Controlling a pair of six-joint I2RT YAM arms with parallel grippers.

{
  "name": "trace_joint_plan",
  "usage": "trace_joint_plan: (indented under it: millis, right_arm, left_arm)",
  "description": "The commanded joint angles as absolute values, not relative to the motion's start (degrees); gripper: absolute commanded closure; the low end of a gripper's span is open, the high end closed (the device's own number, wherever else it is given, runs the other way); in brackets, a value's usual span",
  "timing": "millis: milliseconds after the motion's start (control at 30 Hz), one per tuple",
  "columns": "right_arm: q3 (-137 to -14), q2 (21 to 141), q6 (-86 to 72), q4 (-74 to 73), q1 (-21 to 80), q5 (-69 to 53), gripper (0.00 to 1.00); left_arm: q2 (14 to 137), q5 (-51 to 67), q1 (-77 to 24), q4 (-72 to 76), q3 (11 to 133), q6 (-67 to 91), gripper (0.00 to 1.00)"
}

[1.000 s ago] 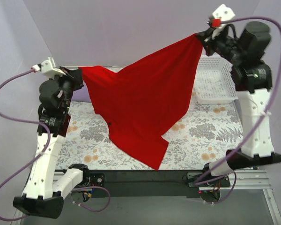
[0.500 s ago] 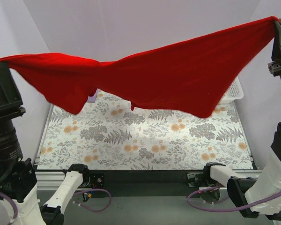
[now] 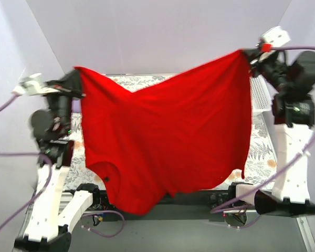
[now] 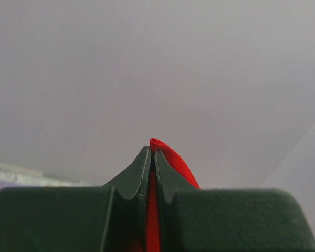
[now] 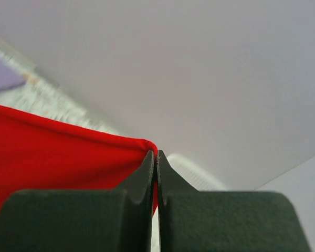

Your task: Fold and stack the t-shirts

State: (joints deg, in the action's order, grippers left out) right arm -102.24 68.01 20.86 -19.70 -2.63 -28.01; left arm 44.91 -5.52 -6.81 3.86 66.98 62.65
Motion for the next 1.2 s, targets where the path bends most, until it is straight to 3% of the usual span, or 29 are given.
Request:
trace_joint_plan:
  millis: [0,167,267,600,867,1167]
  right_arm:
    - [-88.98,70.13,18.55,-14.70,-2.90,-35.06,0.99]
    - [-70.88,78.54,18.62,-2.76,-0.19,-38.24,0.99]
    - [-68.30,86.79,21.17,1.56,3.76,-35.17,0.99]
    - [-84.36,111.00,17.41,3.43,5.54,-26.55,0.99]
    - [-88.42,112.59,16.26,3.51,5.45,-18.55,0.99]
    - [-81.39,107.06,16.17,5.63,4.92,-18.01,0.99]
  left_arm:
    - [49.12,-7.64,-6.42,8.33,54.37,62.49,1.00]
    - [63.58,-8.79,-5.80,16.43,46.23,62.40,1.00]
    - [74.91,-7.74,-4.40,19.07,47.72,62.40,1.00]
    - [96.23,-2.64,-0.09,19.95,61.16,61.79,1.00]
    - [101.07,2.63,2.20,19.77,67.06,58.63,1.00]
    - [99.23,7.55,5.97,24.69,59.42,58.01,1.00]
